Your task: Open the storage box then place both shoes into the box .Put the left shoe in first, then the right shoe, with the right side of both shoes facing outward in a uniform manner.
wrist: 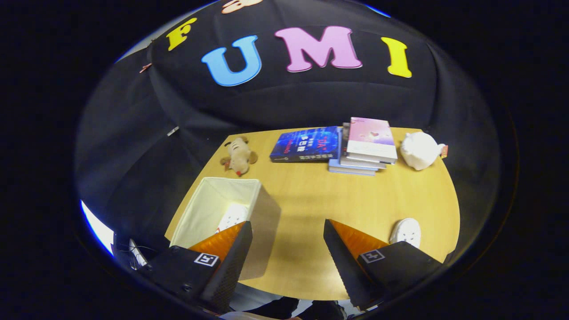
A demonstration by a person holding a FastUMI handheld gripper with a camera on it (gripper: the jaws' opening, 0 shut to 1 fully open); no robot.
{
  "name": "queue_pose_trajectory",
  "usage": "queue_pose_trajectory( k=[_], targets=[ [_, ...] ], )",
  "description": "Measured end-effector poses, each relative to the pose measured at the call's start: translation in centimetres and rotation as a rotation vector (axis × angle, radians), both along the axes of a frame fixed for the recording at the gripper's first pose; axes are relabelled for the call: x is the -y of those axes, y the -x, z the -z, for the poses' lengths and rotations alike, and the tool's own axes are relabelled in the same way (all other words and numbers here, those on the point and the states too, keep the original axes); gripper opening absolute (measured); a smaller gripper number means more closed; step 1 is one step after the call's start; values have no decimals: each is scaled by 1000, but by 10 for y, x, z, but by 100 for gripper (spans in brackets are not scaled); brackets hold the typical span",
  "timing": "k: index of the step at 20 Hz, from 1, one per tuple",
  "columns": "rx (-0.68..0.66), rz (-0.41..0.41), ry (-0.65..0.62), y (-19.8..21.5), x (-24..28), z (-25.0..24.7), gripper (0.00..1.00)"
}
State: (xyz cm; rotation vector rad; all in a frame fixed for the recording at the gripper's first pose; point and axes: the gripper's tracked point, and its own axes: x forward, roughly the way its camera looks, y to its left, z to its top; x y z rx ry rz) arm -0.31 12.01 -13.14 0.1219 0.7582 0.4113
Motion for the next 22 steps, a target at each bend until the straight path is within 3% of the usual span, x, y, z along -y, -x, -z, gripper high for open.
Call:
queue_pose_trajectory(
  k=[6,11,15,22],
  targets=[
    [-27,136,104,-14,138,45,99],
    [-90,160,248,-11,233,107,99],
    [-167,129,294,-1,265,148,99],
    [-301,85,307,24,274,205,99]
  ],
)
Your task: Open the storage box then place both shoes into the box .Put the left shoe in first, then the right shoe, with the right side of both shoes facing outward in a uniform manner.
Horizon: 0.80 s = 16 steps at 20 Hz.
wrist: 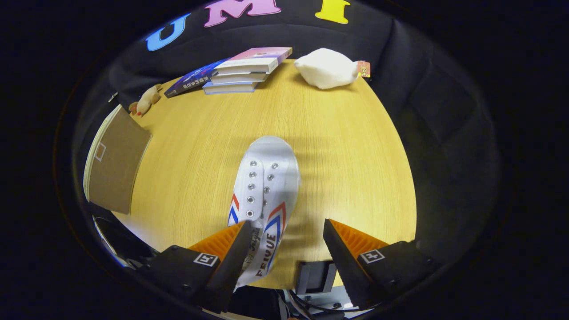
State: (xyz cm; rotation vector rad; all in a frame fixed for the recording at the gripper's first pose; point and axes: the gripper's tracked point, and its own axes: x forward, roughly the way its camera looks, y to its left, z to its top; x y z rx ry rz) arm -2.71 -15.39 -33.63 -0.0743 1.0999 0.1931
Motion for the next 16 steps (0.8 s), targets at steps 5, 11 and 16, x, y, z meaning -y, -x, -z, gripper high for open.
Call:
queue_pose_trajectory(
  k=[5,11,16],
  targets=[
    [-60,-21,-25,1,-2,23,91],
    [-143,108,-176,5,-15,28,40],
    [-164,150,-174,4,-13,27,20]
  ],
)
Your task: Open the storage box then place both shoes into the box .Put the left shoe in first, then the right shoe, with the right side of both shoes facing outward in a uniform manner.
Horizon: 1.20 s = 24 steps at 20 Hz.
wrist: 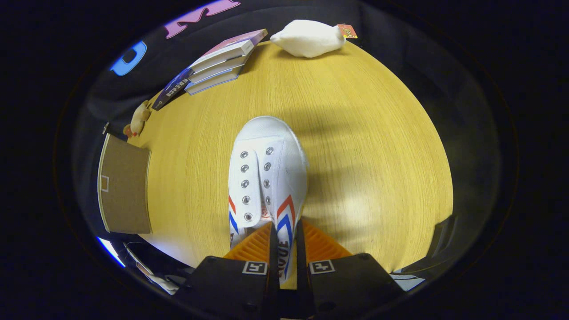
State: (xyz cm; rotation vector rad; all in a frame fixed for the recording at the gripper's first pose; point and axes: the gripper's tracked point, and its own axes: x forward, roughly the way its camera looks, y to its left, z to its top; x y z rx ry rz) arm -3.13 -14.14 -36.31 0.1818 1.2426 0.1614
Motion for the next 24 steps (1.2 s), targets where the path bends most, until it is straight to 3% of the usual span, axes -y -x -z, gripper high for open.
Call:
queue_pose_trajectory(
  k=[2,12,24],
  targets=[
    [5,-19,3,-1,1,-5,9],
    [40,14,-40,-3,-37,-54,9],
    [178,-37,-155,-14,-161,-178,9]
  ],
)
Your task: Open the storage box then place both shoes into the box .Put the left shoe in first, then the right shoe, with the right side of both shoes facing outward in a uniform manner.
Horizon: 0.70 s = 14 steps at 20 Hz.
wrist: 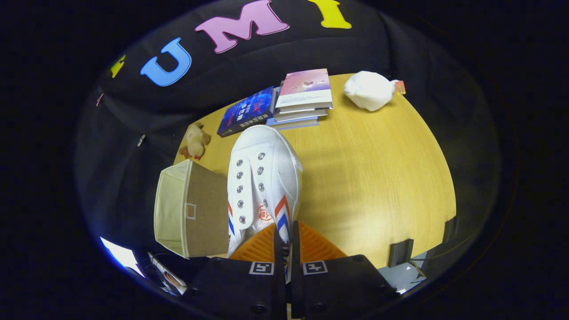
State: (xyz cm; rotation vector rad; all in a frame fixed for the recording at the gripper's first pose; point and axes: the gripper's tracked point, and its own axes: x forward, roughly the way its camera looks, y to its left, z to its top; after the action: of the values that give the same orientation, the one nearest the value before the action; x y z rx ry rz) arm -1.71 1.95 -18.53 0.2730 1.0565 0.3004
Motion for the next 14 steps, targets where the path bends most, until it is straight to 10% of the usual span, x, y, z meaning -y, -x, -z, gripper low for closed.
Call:
queue_pose_trajectory(
  k=[14],
  targets=[
    [55,-89,-112,19,-170,-53,8]
  ],
)
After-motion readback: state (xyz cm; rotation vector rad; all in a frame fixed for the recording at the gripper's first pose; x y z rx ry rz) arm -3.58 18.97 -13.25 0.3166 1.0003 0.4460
